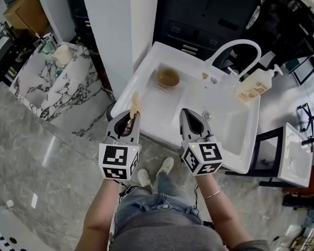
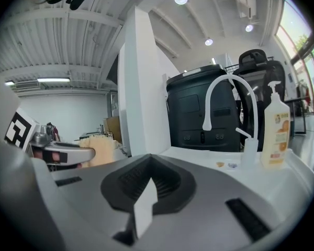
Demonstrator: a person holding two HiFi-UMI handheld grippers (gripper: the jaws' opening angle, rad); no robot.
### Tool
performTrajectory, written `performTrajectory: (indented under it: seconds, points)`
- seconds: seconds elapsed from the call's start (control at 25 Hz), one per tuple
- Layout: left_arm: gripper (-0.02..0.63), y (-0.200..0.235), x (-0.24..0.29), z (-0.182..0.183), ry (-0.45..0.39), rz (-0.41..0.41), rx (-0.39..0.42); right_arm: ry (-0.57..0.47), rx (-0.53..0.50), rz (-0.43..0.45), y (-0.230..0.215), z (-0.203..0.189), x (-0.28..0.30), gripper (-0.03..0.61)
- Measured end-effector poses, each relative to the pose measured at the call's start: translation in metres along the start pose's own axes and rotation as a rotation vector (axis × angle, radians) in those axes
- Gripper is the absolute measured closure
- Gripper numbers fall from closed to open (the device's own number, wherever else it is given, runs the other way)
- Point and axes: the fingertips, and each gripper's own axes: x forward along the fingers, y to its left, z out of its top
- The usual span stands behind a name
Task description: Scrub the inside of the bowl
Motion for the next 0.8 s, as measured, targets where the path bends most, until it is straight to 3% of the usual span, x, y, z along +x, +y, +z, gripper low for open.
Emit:
performTrajectory:
  seconds: [0.8]
  points:
    - [0.568, -0.013, -0.007, 0.013, -0.023, -0.031, 0.02, -0.028, 0.002, -0.036, 0.003, 0.007, -0.018, 0.569]
